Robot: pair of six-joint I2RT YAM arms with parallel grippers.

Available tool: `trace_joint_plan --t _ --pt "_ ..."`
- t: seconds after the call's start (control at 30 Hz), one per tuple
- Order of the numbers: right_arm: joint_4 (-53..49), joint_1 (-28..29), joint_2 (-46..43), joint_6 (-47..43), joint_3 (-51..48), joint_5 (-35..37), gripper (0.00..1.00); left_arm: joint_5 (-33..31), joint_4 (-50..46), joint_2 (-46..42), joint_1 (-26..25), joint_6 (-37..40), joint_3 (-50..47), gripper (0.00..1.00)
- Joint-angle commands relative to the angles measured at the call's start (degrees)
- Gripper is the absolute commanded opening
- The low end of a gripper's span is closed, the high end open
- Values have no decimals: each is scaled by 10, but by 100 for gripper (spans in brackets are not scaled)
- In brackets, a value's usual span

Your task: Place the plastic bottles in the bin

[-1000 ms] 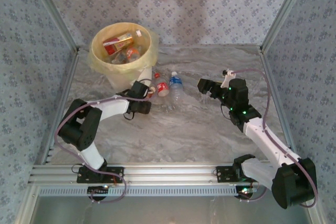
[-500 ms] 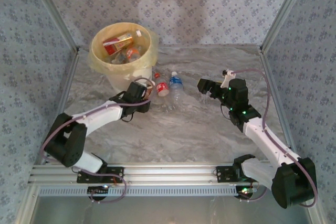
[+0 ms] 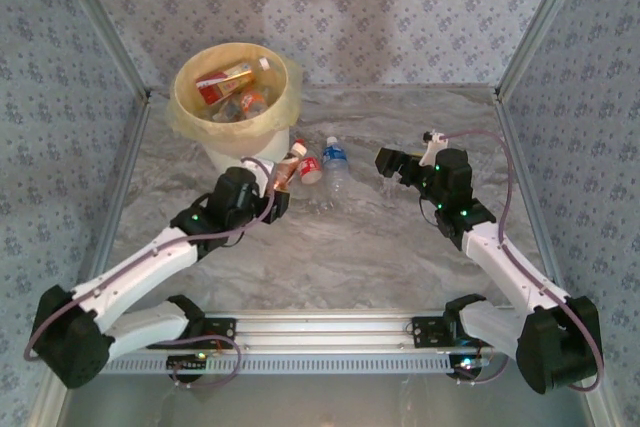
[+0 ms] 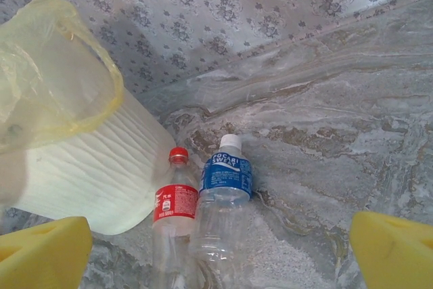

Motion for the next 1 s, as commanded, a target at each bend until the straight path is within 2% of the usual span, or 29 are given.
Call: trace_joint_plan --t 0.0,0.23,0.4,0.53,0.73,0.97 --pt "19 -3 3 6 8 0 100 82 -2 -13 -2 21 53 49" --pt "18 -3 4 7 15 2 100 153 9 7 0 12 147 48" --pt "16 -3 4 6 16 1 100 229 2 31 5 34 240 48" --pt "9 -3 3 7 17 -3 100 206 -48 61 26 41 330 48" --pt "-3 -3 -6 6 11 0 100 86 -145 120 90 39 432 47" --pt "-21 -4 -22 5 9 9 100 76 -216 181 194 42 486 47"
